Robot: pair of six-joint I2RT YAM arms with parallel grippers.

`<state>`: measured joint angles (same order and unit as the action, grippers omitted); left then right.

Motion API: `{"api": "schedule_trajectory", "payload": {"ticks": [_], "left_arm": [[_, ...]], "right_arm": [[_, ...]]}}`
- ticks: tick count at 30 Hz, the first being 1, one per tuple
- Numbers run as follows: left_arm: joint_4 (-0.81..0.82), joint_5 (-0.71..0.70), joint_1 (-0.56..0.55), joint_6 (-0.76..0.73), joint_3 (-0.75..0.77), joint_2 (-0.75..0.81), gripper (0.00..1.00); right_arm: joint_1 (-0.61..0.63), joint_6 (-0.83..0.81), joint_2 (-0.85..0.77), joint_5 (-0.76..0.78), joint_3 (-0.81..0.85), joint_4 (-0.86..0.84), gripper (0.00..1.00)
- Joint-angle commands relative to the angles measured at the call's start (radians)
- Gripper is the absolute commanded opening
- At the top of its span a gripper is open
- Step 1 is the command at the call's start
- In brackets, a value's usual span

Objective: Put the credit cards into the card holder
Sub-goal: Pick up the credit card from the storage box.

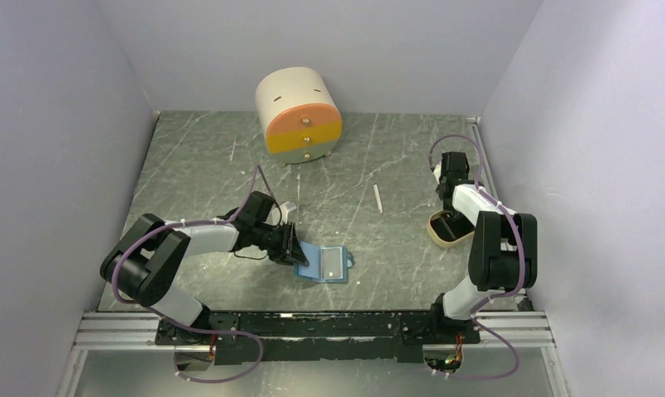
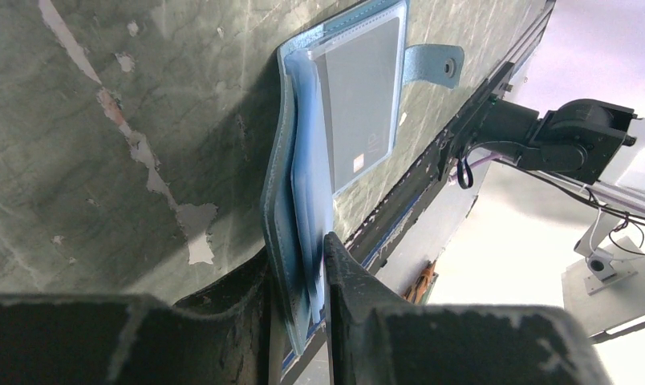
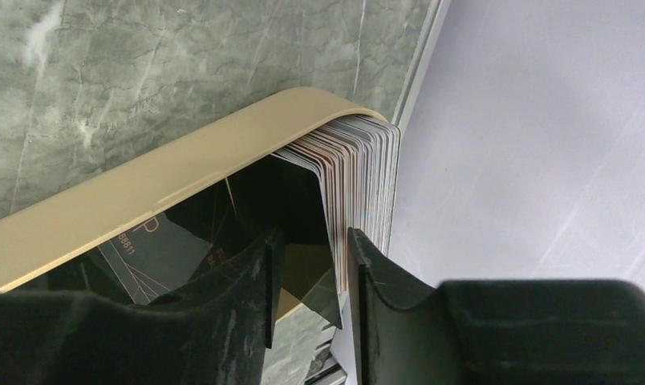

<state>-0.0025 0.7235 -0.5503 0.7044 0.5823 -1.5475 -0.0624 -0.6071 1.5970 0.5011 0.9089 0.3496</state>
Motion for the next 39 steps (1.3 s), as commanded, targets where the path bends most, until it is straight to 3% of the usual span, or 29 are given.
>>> {"api": "schedule_trajectory", "payload": {"ticks": [1, 8, 13, 24, 33, 39], "left_arm": [[0.038, 0.025, 0.006, 0.009, 0.011, 0.001, 0.26], [0.035, 0.021, 0.006, 0.010, 0.008, 0.010, 0.26], [0.051, 0.028, 0.007, 0.019, 0.004, 0.005, 0.26], [0.041, 0.030, 0.006, 0.011, 0.009, 0.007, 0.26], [0.053, 0.013, 0.005, 0.018, -0.021, 0.044, 0.24], [0.094, 0.007, 0.006, 0.036, -0.051, 0.024, 0.14]], "right_arm": [[-0.015, -0.002, -0.025, 0.003, 0.030, -0.013, 0.36], [-0.015, 0.012, -0.034, -0.010, 0.049, 0.017, 0.25], [-0.013, 0.070, -0.048, -0.105, 0.093, 0.108, 0.00], [0.007, 0.183, -0.100, -0.271, 0.154, 0.281, 0.00], [0.056, 0.408, -0.059, -0.216, 0.314, 0.417, 0.00], [0.180, 0.521, -0.049, -0.151, 0.409, 0.482, 0.00]]}}
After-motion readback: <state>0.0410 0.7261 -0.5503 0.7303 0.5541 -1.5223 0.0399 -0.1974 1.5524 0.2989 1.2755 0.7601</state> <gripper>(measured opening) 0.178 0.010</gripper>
